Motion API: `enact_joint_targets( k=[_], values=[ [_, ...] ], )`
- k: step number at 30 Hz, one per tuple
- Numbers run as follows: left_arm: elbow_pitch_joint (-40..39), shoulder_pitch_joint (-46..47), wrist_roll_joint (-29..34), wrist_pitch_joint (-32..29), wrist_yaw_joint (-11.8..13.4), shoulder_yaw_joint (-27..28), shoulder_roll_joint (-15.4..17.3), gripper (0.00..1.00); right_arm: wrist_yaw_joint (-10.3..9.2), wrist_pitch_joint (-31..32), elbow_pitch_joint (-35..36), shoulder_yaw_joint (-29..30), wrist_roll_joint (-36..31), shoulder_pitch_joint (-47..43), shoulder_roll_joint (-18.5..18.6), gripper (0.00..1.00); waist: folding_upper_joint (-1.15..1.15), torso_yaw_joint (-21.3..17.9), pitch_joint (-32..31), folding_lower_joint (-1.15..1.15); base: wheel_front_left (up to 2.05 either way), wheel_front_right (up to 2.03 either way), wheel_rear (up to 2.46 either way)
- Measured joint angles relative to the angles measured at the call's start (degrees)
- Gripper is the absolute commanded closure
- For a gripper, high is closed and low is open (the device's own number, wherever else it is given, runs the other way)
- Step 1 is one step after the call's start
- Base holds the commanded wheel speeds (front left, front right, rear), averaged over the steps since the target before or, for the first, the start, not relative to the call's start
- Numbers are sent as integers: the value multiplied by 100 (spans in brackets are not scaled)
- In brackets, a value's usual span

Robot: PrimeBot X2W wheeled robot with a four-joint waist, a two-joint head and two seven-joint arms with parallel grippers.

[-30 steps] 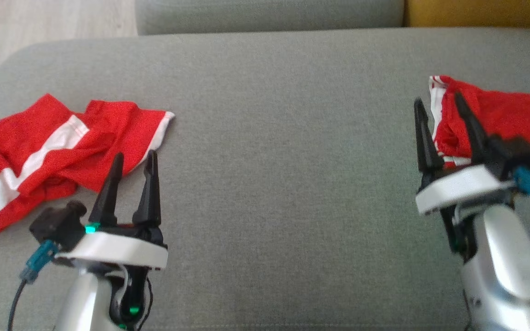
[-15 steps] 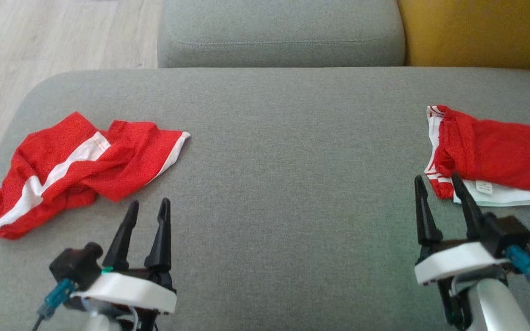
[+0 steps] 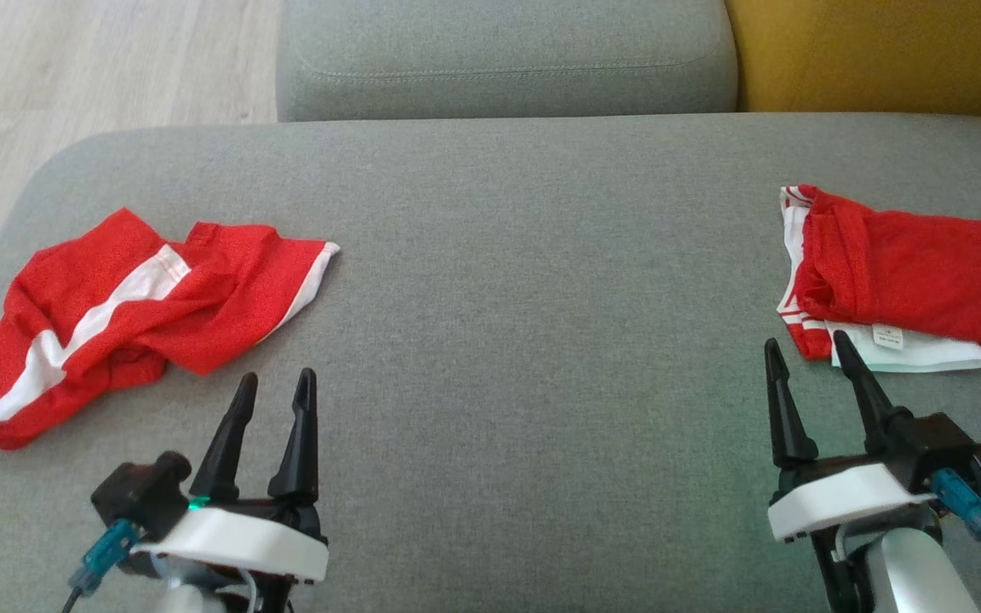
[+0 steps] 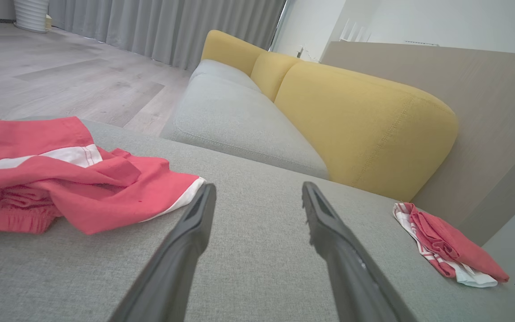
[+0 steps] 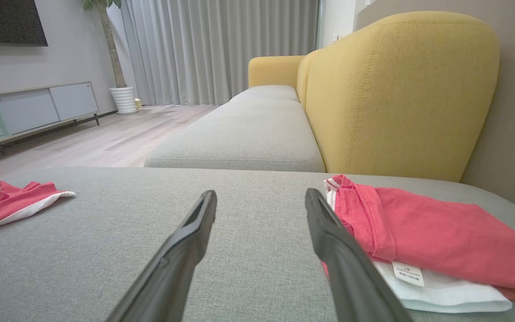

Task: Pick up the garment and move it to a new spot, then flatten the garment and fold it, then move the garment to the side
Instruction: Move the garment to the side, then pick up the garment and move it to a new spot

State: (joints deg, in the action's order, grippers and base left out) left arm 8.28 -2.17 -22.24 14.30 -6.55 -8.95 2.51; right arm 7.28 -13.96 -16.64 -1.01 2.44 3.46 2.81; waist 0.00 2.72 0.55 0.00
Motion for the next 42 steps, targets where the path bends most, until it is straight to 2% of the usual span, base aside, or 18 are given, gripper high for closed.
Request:
enact_joint_targets(
  k=[6,13,23,24,32,37,42],
  values=[
    [1,20,0,0,0,9,-1,0,0,0,-10,-13,19,0,0,0,0,69,32,0,0,0,0],
    [-12,99,0,0,13,89,-1,0,0,5,-11,-299,58,7,-1,0,0,341,50,0,0,0,0],
    [-97,154,-69,1,91,381,1,0,0,96,-43,-731,-9,63,-2,0,0,1219,25,0,0,0,0],
    [-110,148,-64,0,82,396,-1,0,1,138,-64,-816,-19,62,-3,0,0,1421,9,0,0,0,0],
    [-124,42,-19,0,74,508,0,0,0,138,-100,-886,20,61,-3,0,0,2070,-80,0,0,0,0],
    [-124,-99,-3,0,74,620,2,0,0,136,-123,-887,88,57,-3,0,0,2216,-126,0,0,0,0],
    [-138,-78,-1,0,74,837,0,0,0,136,-129,-896,159,57,-3,0,0,2139,-62,0,0,0,0]
  ],
)
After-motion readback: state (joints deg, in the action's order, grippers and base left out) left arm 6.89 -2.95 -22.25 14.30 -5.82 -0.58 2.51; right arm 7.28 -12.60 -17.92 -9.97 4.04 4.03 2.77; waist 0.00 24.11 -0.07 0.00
